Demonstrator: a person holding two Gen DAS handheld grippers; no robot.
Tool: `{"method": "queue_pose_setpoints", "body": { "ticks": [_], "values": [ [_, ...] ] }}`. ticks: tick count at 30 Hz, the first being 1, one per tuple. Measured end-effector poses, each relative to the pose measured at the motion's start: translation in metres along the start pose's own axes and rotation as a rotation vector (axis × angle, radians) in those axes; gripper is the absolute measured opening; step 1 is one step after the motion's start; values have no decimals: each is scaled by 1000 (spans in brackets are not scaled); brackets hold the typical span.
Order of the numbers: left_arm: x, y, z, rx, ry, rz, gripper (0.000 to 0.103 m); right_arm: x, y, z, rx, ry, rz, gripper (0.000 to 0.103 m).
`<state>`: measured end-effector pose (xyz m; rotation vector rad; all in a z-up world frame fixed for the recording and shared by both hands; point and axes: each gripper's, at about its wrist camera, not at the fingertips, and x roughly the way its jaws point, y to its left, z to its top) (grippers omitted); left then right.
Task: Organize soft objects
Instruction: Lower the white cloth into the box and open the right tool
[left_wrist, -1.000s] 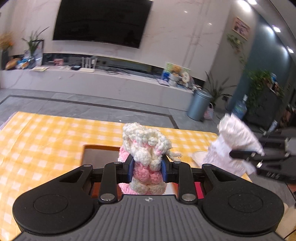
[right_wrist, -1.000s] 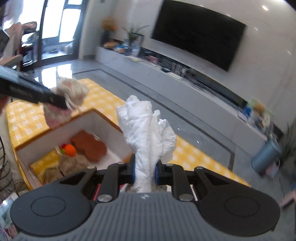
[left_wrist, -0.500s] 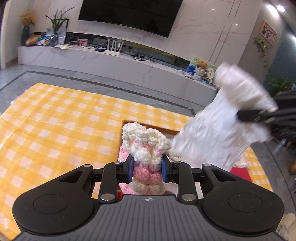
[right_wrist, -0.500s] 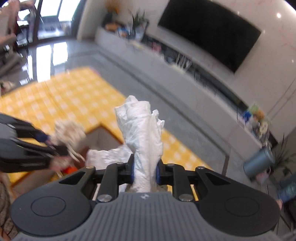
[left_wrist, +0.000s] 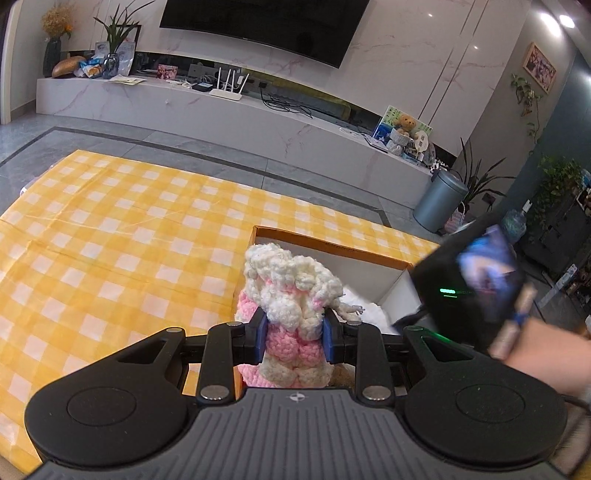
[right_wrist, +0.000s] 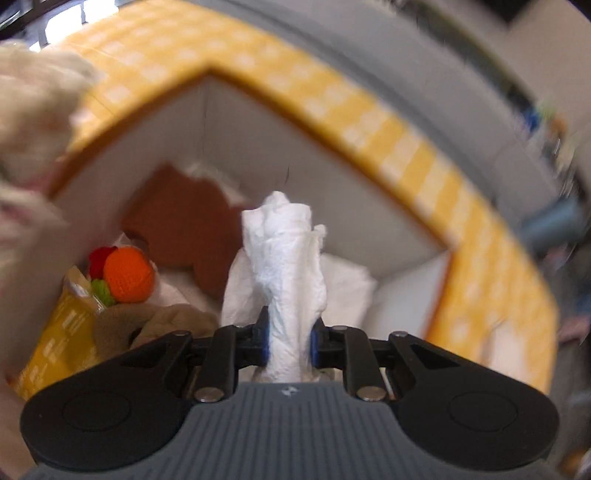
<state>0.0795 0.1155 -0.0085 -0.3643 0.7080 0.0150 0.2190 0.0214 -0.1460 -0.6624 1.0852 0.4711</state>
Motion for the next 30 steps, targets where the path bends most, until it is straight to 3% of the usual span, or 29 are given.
{"method": "queue_pose_setpoints", "body": {
  "ticks": [5, 17, 22, 23, 24, 25, 27, 30],
  "values": [
    [0, -2, 0, 10, -1, 6, 32, 34, 3, 8, 32, 56, -36, 18],
    [2, -6, 0, 20, -3, 33, 32, 55, 17, 5, -31, 85, -127, 22],
    [-8, -10, 6, 40, -49, 57, 32, 27, 20, -9, -53, -6, -124, 52],
    [-10, -10, 7, 40, -60, 53, 32, 17, 21, -10, -55, -45, -105, 70],
    [-12, -11, 8, 40, -66, 43, 32, 7, 23, -13, -56, -91, -104, 95],
    [-13, -11, 8, 41, -68, 33, 32, -2, 25, -17, -55, -139, -119, 101],
    [-14, -13, 9, 51, -69, 23, 32, -21, 25, -24, -56, -218, -127, 100],
    [-14, -18, 9, 72, -85, 27, 32, -44, 19, -32, -50, -267, -107, 100]
  ]
}}
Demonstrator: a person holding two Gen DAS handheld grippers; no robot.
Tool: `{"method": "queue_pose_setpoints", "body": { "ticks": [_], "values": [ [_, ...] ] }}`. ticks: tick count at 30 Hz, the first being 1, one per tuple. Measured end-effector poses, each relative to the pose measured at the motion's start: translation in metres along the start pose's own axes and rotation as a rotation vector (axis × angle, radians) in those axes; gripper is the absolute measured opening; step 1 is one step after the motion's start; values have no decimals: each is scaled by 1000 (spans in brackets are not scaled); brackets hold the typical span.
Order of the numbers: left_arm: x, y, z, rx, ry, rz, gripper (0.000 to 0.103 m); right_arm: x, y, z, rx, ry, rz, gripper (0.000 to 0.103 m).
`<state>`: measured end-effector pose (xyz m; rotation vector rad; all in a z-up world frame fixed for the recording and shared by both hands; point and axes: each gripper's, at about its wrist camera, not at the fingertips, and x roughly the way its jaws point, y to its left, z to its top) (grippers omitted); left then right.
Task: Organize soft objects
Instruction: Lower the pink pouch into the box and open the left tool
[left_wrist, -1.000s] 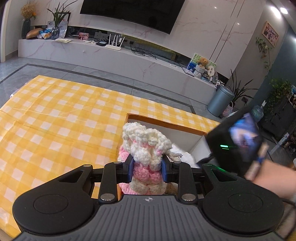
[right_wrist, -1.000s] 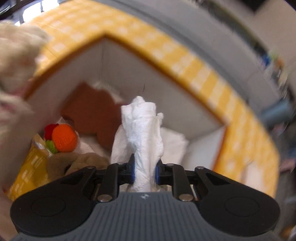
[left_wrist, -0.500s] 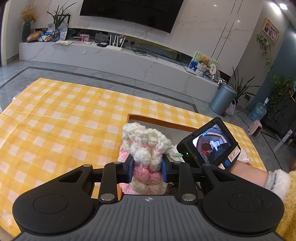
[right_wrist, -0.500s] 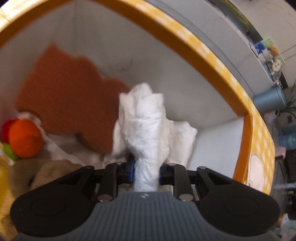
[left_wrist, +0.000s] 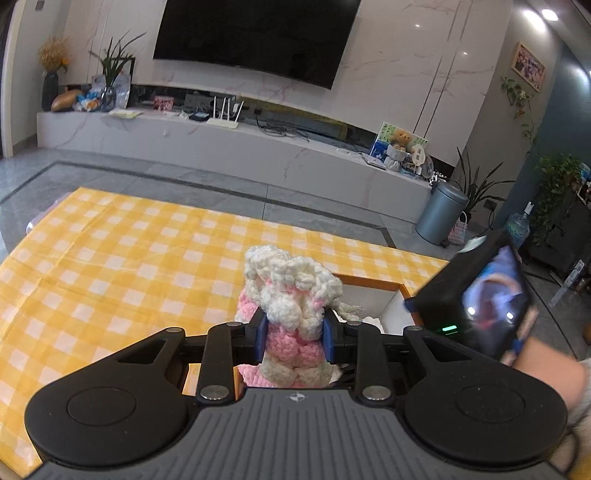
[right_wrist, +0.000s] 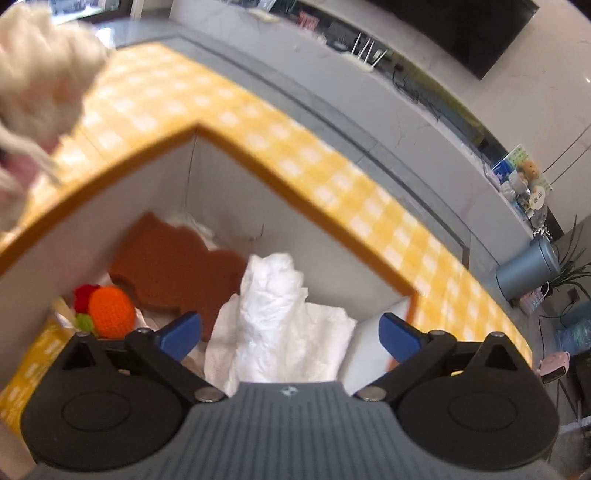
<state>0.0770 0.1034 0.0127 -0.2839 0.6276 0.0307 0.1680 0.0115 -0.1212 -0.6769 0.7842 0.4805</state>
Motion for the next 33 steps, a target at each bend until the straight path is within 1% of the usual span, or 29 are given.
{"method": "queue_pose_setpoints", "body": {
  "ticks": [3, 4, 7, 10, 13, 16, 18, 21, 23, 25, 28, 29, 31, 32, 33],
  "values": [
    [3, -4, 2, 3, -2, -17, 32, -24, -18, -8, 33, -79, 9, 100],
    [4, -6, 2, 6, 3, -35, 32, -31, -26, -7, 50, -107, 6, 100],
    [11, -13, 3, 13, 27, -89, 32, -50, -41, -18, 82, -167, 8, 100],
    [23, -27, 6, 35, 63, -116, 32, -57, -68, -25, 66, -190, 4, 100],
    [37, -42, 5, 63, 106, -133, 32, -77, -89, -38, 121, -276, -17, 100],
    [60, -60, -1, 85, 176, -144, 32, -81, -104, -57, 166, -335, 15, 100],
    [76, -72, -4, 107, 216, -132, 32, -80, -111, -68, 193, -345, 6, 100],
    [96, -90, -10, 160, 240, -113, 32, -68, -115, -83, 196, -330, -46, 100],
    [111, -100, -16, 168, 267, -66, 32, -64, -117, -94, 177, -321, -69, 100],
    [125, -105, -22, 172, 277, -34, 32, -63, -126, -106, 185, -333, -59, 100],
    [147, -112, -30, 170, 309, 28, 32, -57, -139, -118, 222, -340, -34, 100],
    [152, -114, -35, 171, 323, 36, 32, -55, -143, -120, 232, -335, -35, 100],
    [155, -113, -37, 141, 307, 57, 31, -53, -151, -125, 254, -326, -43, 100],
    [156, -112, -35, 129, 312, 66, 31, -53, -154, -127, 264, -325, -45, 100],
    [156, -108, -34, 115, 321, 59, 31, -52, -157, -129, 275, -326, -43, 100]
  ]
}}
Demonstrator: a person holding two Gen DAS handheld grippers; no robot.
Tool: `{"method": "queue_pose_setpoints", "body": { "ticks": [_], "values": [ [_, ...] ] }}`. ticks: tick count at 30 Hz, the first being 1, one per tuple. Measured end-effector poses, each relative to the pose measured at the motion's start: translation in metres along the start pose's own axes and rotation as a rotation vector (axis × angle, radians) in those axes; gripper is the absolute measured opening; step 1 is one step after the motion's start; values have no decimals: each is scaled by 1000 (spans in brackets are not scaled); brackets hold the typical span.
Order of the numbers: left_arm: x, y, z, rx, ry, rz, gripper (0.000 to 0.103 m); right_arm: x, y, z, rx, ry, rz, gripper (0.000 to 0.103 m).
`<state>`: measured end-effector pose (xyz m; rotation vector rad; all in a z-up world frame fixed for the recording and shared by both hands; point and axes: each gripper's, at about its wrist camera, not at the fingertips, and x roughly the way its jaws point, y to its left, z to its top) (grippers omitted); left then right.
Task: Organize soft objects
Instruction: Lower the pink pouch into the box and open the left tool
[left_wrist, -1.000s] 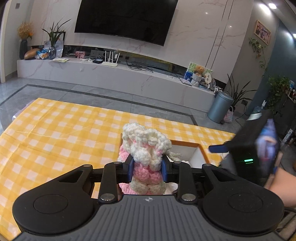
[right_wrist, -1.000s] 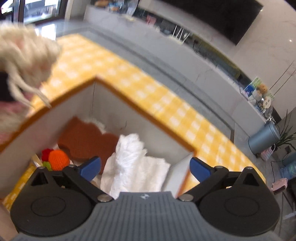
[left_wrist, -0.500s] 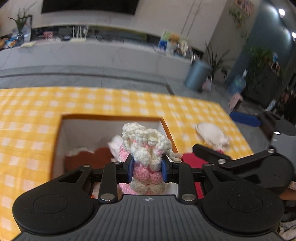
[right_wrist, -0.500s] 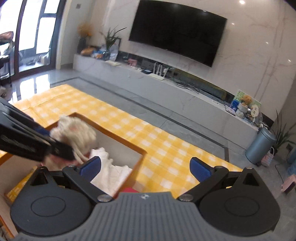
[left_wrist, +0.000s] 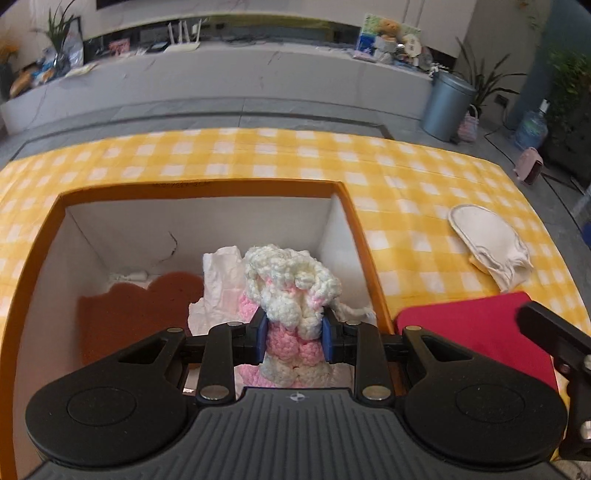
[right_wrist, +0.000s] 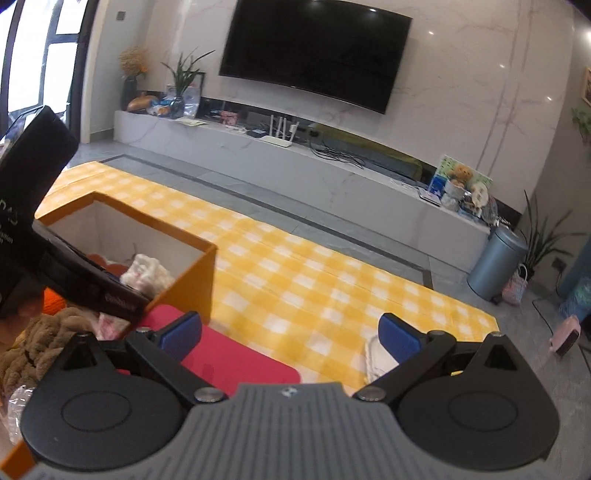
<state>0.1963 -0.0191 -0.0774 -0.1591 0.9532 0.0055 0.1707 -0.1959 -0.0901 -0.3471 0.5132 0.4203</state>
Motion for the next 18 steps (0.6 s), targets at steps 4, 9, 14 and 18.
{"method": "queue_pose_setpoints", "body": {
  "ticks": [4, 9, 14, 18],
  "values": [
    [1, 11, 1, -47, 16, -34, 32, 1, -9, -4, 45, 5, -5, 100],
    [-4, 9, -3, -41, -17, -21, 35, 2, -15, -7, 70, 8, -7, 100],
    [-17, -7, -7, 40, -113, 64, 80, 2, -21, -10, 92, 7, -18, 100],
    [-37, -15, -8, 45, -222, 116, 91, -3, -34, -12, 123, -5, -48, 100]
  ]
}}
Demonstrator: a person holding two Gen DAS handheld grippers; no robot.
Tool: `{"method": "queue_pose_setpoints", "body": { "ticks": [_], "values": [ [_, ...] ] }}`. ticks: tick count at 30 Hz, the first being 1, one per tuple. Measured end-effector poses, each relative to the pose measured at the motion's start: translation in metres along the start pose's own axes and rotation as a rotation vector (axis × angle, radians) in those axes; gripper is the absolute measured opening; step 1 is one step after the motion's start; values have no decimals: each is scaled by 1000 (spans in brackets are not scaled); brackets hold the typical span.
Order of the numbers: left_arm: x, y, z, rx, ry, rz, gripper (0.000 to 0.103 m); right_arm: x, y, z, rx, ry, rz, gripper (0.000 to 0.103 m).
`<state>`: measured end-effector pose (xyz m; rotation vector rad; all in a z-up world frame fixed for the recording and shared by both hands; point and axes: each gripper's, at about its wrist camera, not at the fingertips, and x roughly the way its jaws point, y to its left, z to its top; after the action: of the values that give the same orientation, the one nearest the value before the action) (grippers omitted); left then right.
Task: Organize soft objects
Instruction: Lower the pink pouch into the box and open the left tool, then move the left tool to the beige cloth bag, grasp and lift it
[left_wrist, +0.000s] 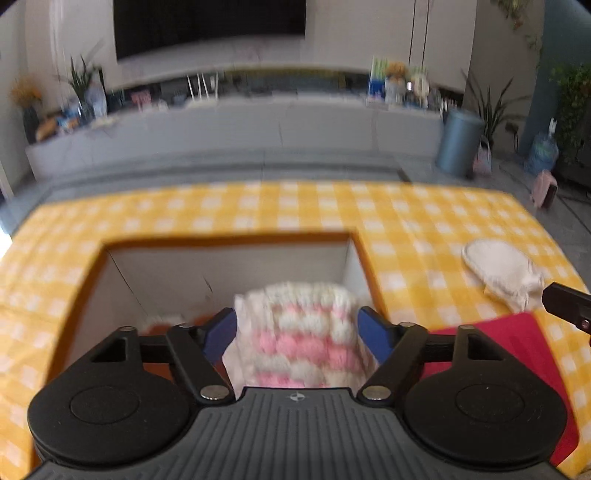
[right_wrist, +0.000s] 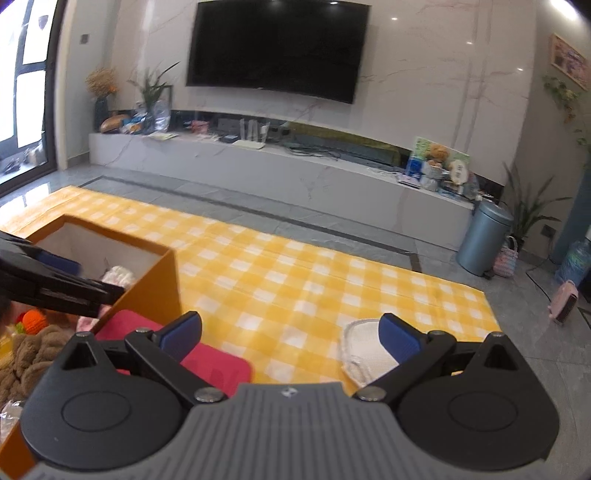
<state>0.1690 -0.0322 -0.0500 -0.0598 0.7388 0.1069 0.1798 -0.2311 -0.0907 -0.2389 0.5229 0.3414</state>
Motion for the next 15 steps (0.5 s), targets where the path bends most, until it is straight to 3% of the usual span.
{"method": "queue_pose_setpoints", "body": {
  "ticks": [3, 7, 11, 15],
  "values": [
    [-16, 7, 8, -94, -39, -2, 92, -6, -15, -1, 39, -8, -27, 100],
    [-36, 16, 15, -236, -62, -91, 92, -14, -35, -4, 74, -21, -79, 100],
    [-54, 3, 23, -178, -37, -117, 92, -24, -59, -8, 132, -33, -131, 100],
    [-72, -25, 28, -105, -62, -170, 92, -32, -86, -16, 190, -26, -172, 100]
  ]
}}
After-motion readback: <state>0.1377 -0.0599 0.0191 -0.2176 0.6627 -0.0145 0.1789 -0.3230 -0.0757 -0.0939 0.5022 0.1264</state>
